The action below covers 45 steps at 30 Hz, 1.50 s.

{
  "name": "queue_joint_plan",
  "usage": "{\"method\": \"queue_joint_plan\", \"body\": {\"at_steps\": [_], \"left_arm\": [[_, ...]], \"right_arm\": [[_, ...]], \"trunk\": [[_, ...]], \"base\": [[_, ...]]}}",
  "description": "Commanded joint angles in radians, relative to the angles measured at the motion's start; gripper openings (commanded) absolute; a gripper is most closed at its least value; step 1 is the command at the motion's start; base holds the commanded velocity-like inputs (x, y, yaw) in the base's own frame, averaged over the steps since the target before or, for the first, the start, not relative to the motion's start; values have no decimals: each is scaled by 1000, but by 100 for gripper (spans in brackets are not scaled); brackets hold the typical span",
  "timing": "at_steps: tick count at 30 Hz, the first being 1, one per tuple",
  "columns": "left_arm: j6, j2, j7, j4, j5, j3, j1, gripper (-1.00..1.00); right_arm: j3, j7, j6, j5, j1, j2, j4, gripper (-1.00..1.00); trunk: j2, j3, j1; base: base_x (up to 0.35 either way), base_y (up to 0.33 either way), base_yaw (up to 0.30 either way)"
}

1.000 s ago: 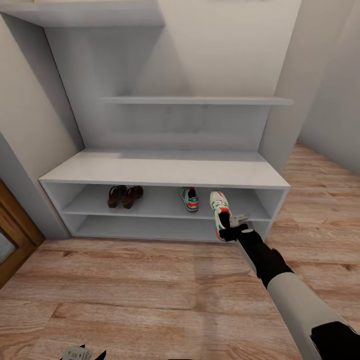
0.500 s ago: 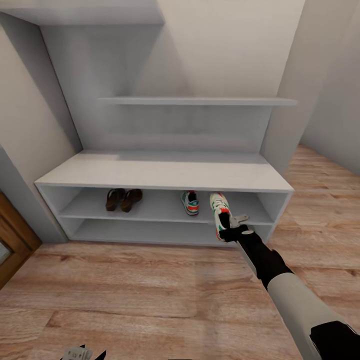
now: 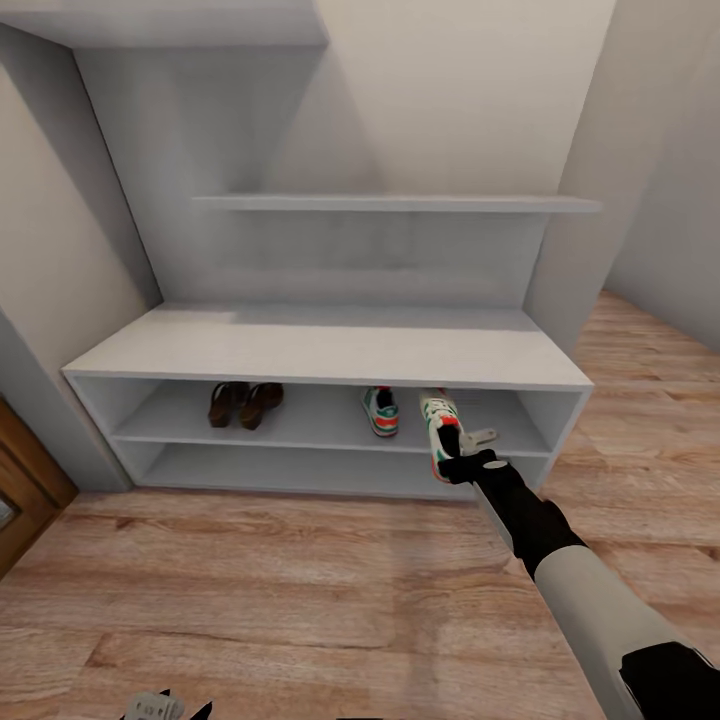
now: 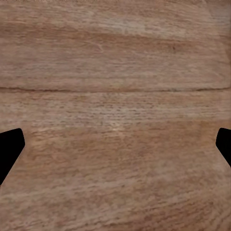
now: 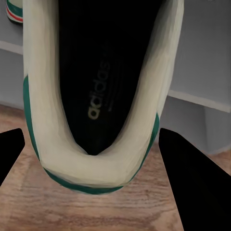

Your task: Pick up the two gym shoes and the two sandals from the corridor floor and place them onto the hallstand (shoe rack) in the corridor, making sure they are on the rack and not on the floor. Arrange them so the two gym shoes are next to each other and the two sandals are next to each other.

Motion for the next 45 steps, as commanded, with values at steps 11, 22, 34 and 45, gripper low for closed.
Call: {"method": "queue_joint_plan", "body": {"at_steps": [11,22,34,45], "left_arm": [[2,-2,-9,1,6,3,-1,100],[2,-1,-9,1,6,4,-1,100],[2,0,-9,1,6,5,-1,100],[4,-1,-8,1,6,5,-1,100]], "right_arm": [[5,-3,6,1,-1,-1,-2,-100],[5,-3,6,1,-1,-1,-2,-100],[8,-3,5,1,-1,-1,-3,-100],[8,-3,5,-1,-1,-1,-3,-100]], "trunk": [[0,-1,0],[0,-1,0],[0,-1,0],[0,-1,0]], "base": [[199,66,0],[24,7,0],[93,0,0],[146,60,0]]}}
